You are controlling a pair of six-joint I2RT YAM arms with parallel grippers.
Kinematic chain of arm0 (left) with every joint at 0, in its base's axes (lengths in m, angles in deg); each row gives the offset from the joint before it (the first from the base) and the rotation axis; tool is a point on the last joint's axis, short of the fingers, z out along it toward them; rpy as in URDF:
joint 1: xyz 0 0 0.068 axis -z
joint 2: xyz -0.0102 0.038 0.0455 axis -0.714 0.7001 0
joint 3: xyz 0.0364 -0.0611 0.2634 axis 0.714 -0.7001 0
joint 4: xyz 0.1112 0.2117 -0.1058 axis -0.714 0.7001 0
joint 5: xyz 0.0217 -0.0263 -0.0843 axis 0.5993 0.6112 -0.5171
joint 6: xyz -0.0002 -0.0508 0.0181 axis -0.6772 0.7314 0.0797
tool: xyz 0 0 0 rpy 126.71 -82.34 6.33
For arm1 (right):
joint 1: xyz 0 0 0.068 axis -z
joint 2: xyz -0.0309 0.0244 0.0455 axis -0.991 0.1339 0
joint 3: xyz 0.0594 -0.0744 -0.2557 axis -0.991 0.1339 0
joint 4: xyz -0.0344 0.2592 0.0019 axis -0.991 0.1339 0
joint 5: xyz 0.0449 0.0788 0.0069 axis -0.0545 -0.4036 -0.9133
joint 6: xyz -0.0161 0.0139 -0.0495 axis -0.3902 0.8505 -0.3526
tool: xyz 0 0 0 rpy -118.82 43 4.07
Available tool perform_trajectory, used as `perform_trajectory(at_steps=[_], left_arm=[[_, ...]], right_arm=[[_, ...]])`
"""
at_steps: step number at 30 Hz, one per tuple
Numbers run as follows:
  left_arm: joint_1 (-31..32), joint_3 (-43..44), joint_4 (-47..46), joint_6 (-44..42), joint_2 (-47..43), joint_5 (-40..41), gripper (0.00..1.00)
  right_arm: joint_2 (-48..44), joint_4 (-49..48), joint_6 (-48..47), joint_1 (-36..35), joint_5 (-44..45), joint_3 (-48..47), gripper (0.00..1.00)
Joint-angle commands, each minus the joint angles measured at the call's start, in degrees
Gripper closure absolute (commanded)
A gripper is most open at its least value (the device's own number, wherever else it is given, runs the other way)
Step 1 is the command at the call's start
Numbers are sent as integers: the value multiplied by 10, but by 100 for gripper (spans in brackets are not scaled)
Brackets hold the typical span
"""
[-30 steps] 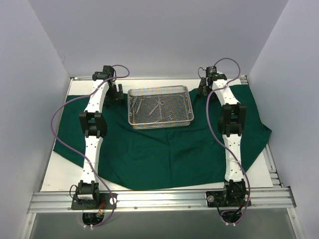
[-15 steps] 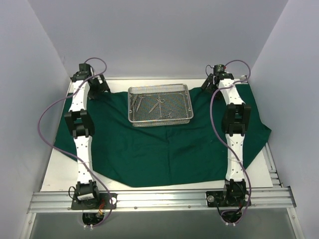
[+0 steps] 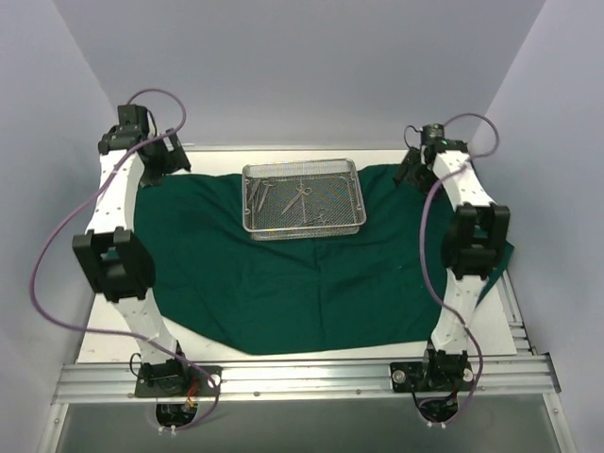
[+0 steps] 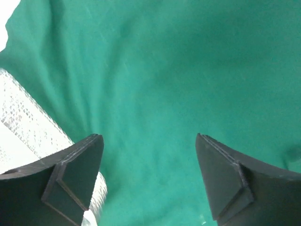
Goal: Open and lay out the surgical kit
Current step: Smooth out the surgical kit at the center of the board.
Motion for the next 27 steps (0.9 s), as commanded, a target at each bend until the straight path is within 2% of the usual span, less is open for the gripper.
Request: perform_trajectory(at_steps=[1,4,5,8,9,14,16,19,24,27], left_arm=[[-7,-127,-11,1,-97,-5,6],[-7,-255,-54,19,-183,-57,6],[-7,-285,-81,33,-202,-94,6],[2,-370,-120,44,-259,-156,6],[7,-382,-124,44,-268,-164,6],[18,-431,-121,33,-321,-180,6],[17,-447,-120,31,-343,-179,6],[22,-474,-124,37,-361,-181,6],[30,-480,-125,42,-350,-180,6],[31,-484,-131,44,-346,-180,6]], right_arm=[[-162,-17,3,55,-44,182,20],[-238,-62,-17,79,-65,281,27],[-252,-78,-25,92,-82,328,35],[-300,-93,-62,119,-107,390,51],[-307,-89,-71,125,-113,398,53],[-328,-82,-135,140,-155,451,55],[-329,-80,-138,143,-140,477,58],[-329,-105,-138,151,-170,521,60],[-317,-112,-122,157,-128,558,62],[-321,-100,-114,171,-82,576,66]])
